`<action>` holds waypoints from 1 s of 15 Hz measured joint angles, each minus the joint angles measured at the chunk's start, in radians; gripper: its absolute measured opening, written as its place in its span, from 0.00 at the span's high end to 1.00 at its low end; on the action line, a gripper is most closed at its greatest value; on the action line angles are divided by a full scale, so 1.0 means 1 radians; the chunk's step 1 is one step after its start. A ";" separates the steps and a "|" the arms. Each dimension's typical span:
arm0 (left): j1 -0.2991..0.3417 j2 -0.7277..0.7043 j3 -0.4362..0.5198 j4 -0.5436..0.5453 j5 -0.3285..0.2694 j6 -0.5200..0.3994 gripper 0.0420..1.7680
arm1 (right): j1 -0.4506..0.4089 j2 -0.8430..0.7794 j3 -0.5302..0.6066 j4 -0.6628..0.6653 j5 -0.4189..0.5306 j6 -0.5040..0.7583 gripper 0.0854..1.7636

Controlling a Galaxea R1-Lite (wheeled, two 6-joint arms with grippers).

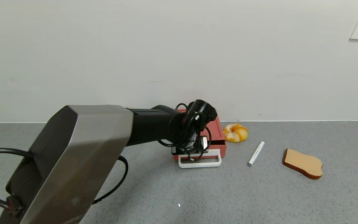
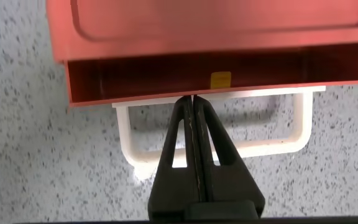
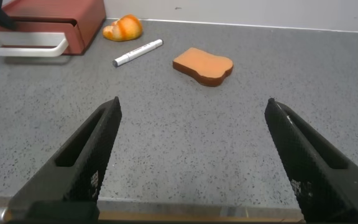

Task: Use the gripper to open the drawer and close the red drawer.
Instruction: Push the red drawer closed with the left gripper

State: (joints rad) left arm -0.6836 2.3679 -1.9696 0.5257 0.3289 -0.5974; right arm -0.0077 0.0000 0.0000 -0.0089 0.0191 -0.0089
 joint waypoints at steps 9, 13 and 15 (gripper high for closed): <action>0.041 0.030 0.000 -0.093 0.000 0.065 0.96 | 0.000 0.000 0.000 0.000 0.000 0.000 0.04; 0.034 -0.012 0.004 0.050 -0.003 0.061 0.96 | 0.000 0.000 0.000 0.000 0.001 0.000 0.04; 0.024 -0.079 0.006 0.160 -0.011 0.063 0.96 | 0.000 0.000 0.000 0.000 0.000 0.000 0.03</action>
State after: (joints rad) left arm -0.6594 2.2889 -1.9632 0.6855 0.3183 -0.5349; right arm -0.0077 0.0000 0.0000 -0.0091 0.0191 -0.0085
